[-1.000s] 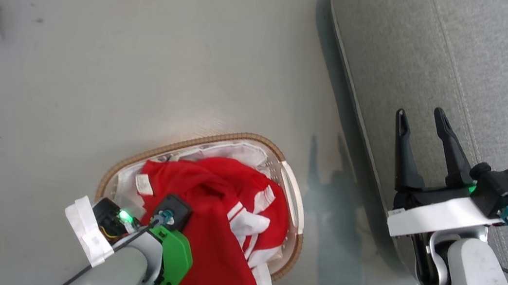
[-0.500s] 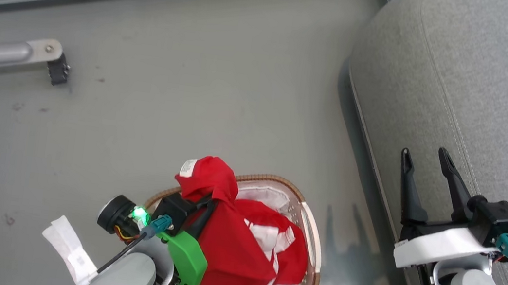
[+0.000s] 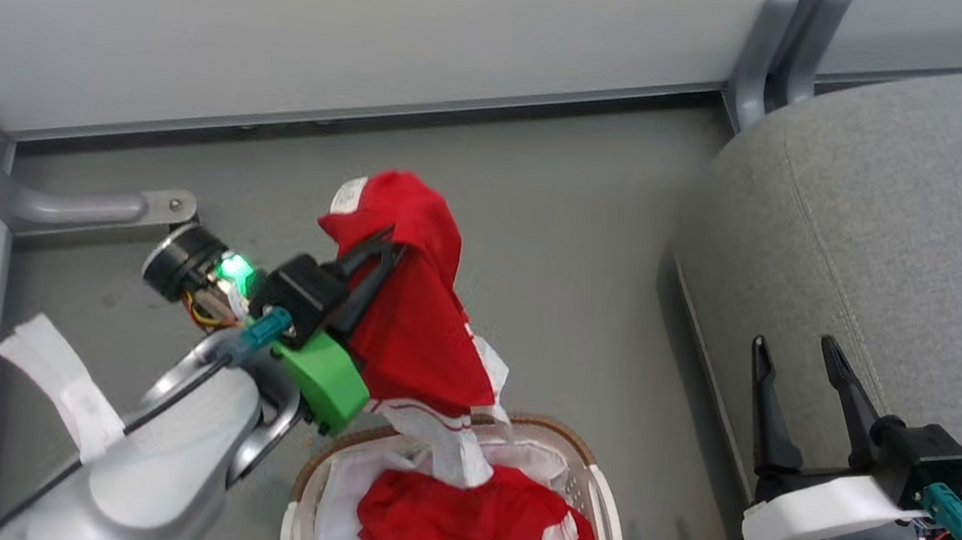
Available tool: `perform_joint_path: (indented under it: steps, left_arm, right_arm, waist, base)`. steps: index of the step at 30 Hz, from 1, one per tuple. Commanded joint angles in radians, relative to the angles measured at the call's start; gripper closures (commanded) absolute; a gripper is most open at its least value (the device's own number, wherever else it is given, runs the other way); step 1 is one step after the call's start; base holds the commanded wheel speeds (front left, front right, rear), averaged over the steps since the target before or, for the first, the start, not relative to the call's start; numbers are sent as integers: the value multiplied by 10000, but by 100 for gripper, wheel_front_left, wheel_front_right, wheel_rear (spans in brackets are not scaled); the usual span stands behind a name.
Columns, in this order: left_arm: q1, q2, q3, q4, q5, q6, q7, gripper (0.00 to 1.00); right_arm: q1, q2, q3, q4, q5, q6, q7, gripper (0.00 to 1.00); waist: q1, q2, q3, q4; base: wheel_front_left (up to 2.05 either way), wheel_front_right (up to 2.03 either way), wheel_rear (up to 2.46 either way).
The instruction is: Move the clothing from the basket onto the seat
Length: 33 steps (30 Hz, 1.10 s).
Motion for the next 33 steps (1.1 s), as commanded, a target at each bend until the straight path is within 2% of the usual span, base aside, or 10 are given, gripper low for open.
perform_joint_path:
  steps: [1,9,16,25,33]
  left_arm:
    - [-399,146,1,-110,1,-51,61,100]
    - [-2056,599,62,-410,-171,-63,589,100]
    - [-3128,706,-22,-354,-327,-62,902,100]
    - [-3974,205,-307,-300,-279,-44,1320,100]
    - [-4399,-245,-877,-625,-359,-57,1458,100]
  right_arm:
    - [113,-37,40,20,-85,-3,-18,0]
    - [95,-35,430,39,-122,-3,-18,0]
    - [-69,-37,1037,69,-139,-3,-18,0]
    - [-749,-41,2754,200,-39,-3,-18,0]
    - [-1793,-43,3124,919,-730,-3,-16,0]
  waist:
    - [1,-1,-509,182]
    - [1,-1,-840,76]
    - [1,-1,-969,29]
    - [1,-1,-1077,205]
    - [1,-1,-1204,587]
  base:
    - [0,0,0]
    - [0,0,0]
    - [0,0,0]
    - [0,0,0]
    - [0,0,0]
